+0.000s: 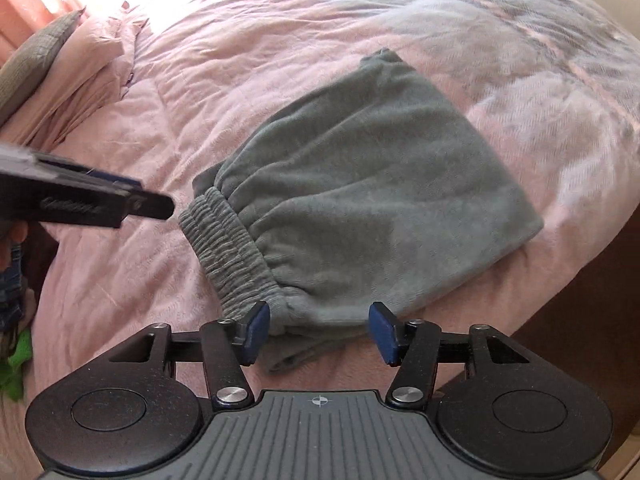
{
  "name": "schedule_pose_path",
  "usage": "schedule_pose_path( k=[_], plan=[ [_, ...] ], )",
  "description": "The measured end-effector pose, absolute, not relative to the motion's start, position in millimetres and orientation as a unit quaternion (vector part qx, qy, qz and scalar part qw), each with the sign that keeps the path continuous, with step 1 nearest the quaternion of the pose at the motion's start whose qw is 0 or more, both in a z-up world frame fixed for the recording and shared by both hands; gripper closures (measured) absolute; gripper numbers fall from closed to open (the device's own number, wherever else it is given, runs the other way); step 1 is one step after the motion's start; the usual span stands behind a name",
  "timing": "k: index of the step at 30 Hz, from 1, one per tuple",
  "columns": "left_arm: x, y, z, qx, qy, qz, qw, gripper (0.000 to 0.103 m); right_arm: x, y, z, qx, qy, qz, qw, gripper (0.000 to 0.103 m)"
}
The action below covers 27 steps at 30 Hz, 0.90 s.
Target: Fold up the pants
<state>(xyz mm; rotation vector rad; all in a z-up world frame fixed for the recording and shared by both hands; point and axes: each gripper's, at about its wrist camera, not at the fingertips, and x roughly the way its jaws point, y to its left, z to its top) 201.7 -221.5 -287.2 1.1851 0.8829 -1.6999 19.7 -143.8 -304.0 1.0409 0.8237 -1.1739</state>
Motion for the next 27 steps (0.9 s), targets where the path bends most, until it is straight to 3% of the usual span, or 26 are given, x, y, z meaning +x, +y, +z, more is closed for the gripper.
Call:
schedule_pose_path(
  k=[13, 27],
  plan=[
    [163.1, -143.9, -247.3, 0.409, 0.442, -0.578, 0.551, 0.059, -29.3, -155.9, -269.2, 0.38, 0.43, -0.397, 0.716, 0.051],
    [124.7, -108.7, -221.3, 0.354, 0.458, -0.547, 0.604, 0.056, -66.0, -158.2, -253.1, 0.353, 0.429, -0.377, 0.741, 0.051]
  ],
)
